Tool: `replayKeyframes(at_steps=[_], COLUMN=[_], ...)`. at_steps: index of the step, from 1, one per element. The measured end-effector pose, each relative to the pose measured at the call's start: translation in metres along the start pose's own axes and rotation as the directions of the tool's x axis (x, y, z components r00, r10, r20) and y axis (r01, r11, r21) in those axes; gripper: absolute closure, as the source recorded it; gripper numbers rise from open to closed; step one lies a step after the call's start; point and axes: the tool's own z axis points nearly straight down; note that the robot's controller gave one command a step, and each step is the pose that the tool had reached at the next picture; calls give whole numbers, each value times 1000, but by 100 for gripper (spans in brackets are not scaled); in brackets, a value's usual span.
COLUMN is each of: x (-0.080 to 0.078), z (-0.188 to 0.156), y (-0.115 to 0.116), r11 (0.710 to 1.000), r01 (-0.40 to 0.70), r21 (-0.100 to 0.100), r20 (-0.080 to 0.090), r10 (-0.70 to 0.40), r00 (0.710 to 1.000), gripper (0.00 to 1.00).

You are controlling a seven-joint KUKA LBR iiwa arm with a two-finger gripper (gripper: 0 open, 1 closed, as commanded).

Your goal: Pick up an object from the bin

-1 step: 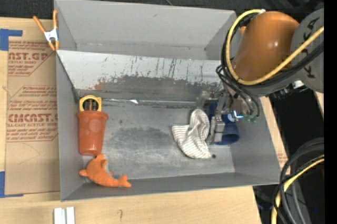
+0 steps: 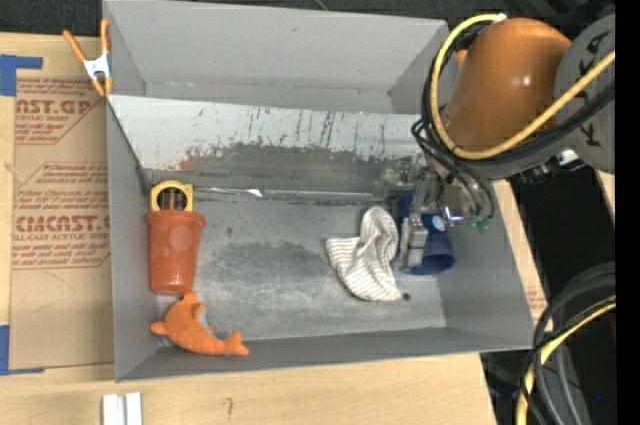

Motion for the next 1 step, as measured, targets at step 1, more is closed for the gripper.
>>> replayKeyframes(at_steps=[1], x=[-3], z=[46], y=[2], r11=[1000], r01=[24], r21=[1], r20=[8], r10=[-24], r00=[1000], gripper=[0])
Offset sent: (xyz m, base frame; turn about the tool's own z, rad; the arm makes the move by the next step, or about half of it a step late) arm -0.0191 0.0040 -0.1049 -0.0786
